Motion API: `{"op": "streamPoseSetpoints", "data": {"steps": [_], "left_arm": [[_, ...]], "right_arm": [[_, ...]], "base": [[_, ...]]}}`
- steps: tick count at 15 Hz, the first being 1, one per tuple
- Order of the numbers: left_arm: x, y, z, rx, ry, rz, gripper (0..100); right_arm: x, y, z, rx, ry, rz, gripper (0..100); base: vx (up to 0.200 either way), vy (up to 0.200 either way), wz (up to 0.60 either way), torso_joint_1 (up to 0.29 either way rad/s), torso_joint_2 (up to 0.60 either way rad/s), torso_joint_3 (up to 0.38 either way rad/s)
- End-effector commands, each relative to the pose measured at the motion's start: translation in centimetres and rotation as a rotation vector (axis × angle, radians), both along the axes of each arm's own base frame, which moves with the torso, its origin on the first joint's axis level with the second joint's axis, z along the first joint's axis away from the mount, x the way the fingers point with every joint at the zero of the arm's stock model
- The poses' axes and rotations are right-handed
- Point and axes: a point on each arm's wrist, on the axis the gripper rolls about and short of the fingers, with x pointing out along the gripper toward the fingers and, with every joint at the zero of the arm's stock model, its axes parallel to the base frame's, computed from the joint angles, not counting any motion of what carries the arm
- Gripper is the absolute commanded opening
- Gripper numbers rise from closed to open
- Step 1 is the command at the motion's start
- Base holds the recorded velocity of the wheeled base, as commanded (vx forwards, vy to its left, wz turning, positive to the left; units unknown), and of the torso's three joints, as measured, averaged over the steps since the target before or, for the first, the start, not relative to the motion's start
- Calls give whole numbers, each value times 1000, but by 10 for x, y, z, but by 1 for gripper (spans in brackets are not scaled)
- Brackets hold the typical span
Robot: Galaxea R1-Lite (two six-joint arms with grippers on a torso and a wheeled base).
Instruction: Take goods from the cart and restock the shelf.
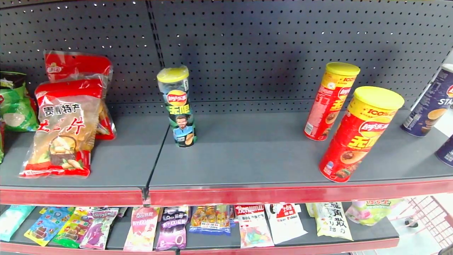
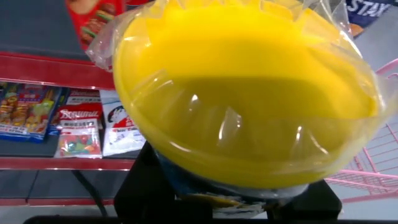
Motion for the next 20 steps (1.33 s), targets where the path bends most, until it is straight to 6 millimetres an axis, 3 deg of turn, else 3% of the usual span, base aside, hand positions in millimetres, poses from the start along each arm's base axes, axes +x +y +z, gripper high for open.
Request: {"op": "streamPoseSetpoints", "data": {"steps": [1, 6, 10, 16, 20], "left_arm": [[0, 0, 0, 0, 0, 1, 100], [0, 0, 1, -1, -3, -2, 100], [-1, 0, 2, -3, -12, 5, 100], [-1, 0, 0, 1, -7, 8, 100], [-2, 0, 0, -2, -18, -7, 100]], "right_arm": [[-2, 0, 0, -1, -7, 1, 0], [-2, 0, -1, -1, -5, 1, 0], [-2, 0, -4, -1, -2, 1, 0], [-3, 0, -4, -1, -4, 1, 0], [-3, 0, -4, -1, -5, 1, 0]], "base": [[0, 200, 0, 7, 7, 2], [0, 200, 0, 3, 2, 2], [0, 0, 0, 0, 0, 0], [200, 0, 0, 1, 1, -1], [0, 0, 0, 0, 0, 0]]}}
